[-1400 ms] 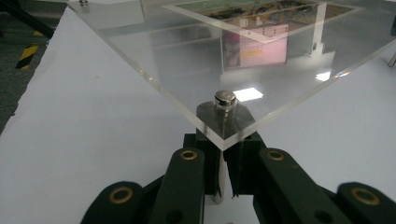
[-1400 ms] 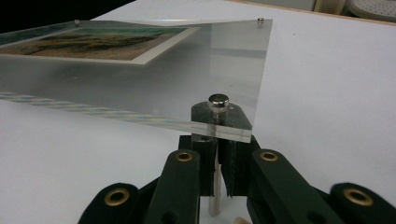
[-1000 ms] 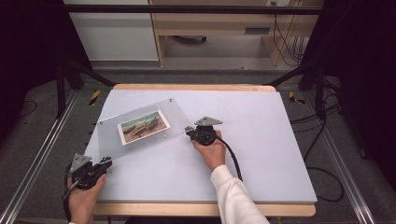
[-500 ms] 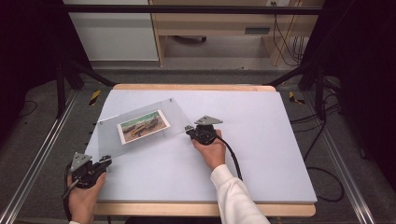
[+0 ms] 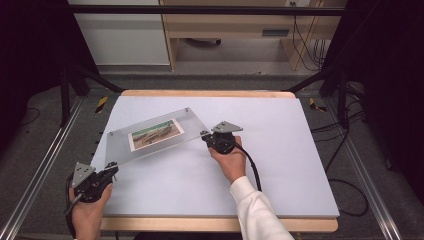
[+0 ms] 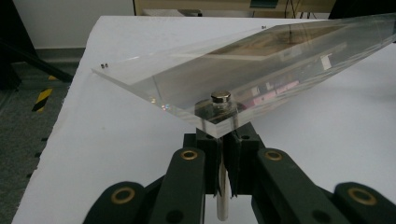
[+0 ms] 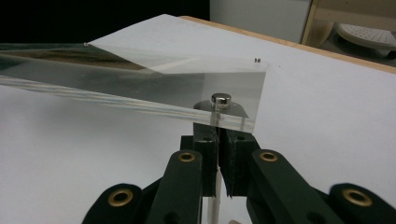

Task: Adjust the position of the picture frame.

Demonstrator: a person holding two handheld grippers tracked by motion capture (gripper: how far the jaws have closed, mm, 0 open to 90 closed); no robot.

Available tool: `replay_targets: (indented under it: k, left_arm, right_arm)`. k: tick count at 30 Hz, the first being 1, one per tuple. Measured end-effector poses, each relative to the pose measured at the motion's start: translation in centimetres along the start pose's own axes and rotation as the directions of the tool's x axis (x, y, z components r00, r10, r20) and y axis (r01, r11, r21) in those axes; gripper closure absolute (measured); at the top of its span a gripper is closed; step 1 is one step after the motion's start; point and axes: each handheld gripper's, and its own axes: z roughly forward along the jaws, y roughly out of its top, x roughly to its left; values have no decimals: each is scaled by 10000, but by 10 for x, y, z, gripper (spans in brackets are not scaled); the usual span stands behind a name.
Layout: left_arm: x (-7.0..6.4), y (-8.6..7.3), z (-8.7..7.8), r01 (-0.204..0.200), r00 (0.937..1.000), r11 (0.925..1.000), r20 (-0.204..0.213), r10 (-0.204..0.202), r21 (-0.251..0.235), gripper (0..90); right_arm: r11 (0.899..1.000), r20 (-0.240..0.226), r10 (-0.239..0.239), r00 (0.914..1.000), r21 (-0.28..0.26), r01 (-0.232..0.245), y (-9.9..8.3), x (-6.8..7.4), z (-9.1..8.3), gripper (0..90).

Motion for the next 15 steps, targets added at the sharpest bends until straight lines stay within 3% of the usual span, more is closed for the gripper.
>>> replay_targets:
  k: [15]
  left_arm:
    - [-16, 14, -4, -503, 9977, 9974, 419, 524, -512, 822]
  right_arm:
    - [9994, 219, -60, 9997, -345, 67, 9, -8, -28, 856]
